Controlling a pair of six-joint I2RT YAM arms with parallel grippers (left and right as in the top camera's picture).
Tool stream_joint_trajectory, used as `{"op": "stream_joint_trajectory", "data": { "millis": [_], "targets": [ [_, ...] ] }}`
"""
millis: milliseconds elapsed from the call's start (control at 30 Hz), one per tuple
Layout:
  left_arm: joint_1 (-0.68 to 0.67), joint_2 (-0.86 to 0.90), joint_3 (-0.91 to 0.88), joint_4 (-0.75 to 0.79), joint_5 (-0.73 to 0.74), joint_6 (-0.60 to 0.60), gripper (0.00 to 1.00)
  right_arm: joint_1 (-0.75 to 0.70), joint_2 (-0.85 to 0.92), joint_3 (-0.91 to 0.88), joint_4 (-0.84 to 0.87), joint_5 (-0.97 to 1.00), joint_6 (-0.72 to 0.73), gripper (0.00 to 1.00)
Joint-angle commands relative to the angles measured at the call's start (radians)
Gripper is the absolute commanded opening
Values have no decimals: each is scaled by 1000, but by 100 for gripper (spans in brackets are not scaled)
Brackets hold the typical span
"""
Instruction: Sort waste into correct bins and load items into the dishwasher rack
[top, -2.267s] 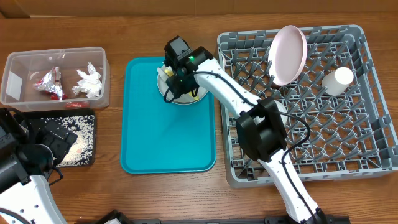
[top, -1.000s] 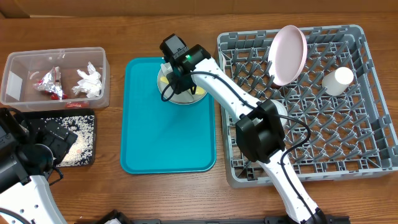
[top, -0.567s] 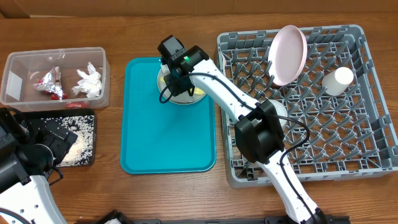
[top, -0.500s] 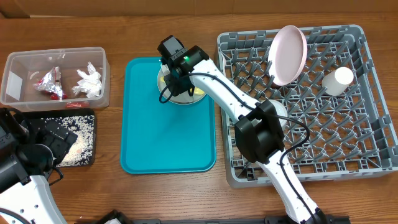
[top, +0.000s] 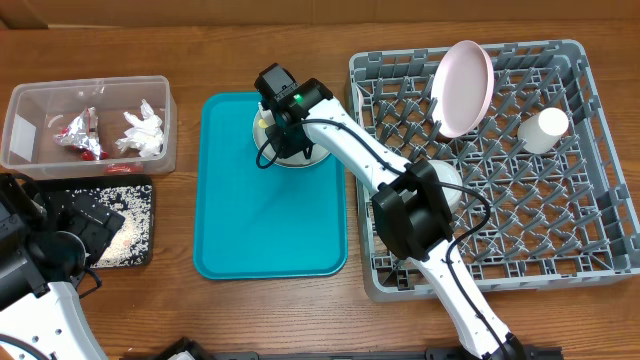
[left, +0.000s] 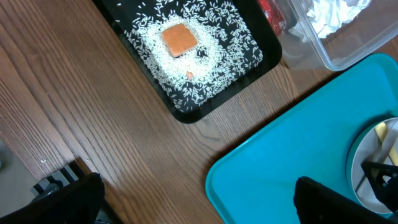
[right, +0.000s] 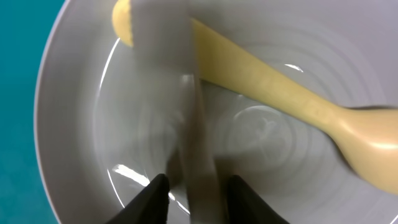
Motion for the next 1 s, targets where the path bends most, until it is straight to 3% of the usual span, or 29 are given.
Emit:
{"op": "stream_joint_trajectory", "data": {
  "millis": [0, 100, 200, 533, 700, 967],
  "targets": [
    [7, 2, -4, 0, -10, -14, 100, 2, 10, 4, 3, -8, 8, 24],
    [7, 2, -4, 0, -10, -14, 100, 2, 10, 9, -1, -8, 8, 10],
    [7, 2, -4, 0, -10, -14, 100, 1, 10, 33, -19, -5, 11, 4],
    [7, 2, -4, 0, -10, -14, 100, -50, -30, 286, -186, -3, 21, 4],
    [7, 2, -4, 0, -10, -14, 100, -135, -85, 439, -344, 82, 98, 4],
    [7, 2, -4, 0, -10, -14, 100, -303, -130, 492, -520, 80, 127, 4]
  ]
}}
